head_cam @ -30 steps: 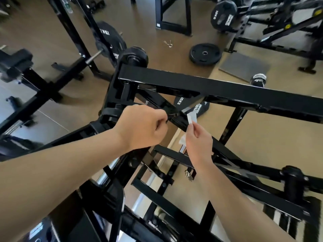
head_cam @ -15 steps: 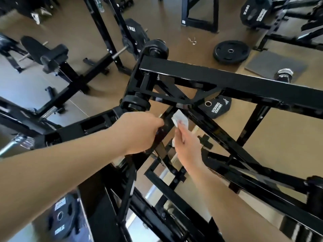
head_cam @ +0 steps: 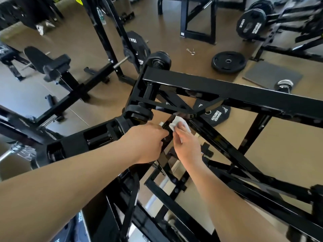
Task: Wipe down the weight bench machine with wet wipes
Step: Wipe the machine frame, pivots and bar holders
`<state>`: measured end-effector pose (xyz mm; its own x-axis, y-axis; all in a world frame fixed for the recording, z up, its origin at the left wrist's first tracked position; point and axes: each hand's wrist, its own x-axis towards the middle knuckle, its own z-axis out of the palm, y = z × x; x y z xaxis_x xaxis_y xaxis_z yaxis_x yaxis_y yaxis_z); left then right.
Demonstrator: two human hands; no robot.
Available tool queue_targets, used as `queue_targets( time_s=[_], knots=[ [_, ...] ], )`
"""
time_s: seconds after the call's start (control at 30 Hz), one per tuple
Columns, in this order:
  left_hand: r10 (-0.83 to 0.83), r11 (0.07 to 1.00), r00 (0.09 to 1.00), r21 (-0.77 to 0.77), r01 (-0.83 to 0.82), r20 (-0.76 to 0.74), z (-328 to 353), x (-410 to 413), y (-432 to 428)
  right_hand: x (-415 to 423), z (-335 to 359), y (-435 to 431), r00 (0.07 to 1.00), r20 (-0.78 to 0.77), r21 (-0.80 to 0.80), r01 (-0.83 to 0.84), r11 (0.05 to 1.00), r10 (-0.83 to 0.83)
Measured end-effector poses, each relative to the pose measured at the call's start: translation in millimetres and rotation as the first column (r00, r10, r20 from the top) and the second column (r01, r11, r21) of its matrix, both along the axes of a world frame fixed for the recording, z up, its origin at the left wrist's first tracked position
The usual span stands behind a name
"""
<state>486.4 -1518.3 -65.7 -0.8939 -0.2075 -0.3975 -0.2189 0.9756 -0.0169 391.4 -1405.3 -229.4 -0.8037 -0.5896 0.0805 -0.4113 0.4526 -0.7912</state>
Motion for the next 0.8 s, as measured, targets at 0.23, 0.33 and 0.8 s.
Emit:
queue_targets(
  time_s=[0.23,0.33,0.8],
  knots=[
    [0.004,0.978,0.997,0.205,-0.020,0.082,-40.3,-45.7,24.7,-38.2,-20.1,46.9,0.876,0.321,-0.184,0.430,0.884,-0.359],
    [-0.045,0.985,0.997,0.172,0.034,0.058,-63.9,-58.0,33.2,-65.3,-48.6,56.9,0.897,0.147,-0.170,0.437,0.883,-0.416],
    [-0.094,0.977,0.990,-0.183,0.113,0.109,-113.7,-74.0,37.0,-109.2,-123.4,73.5,0.975,0.072,0.453,0.155,0.878,-0.209]
  ],
)
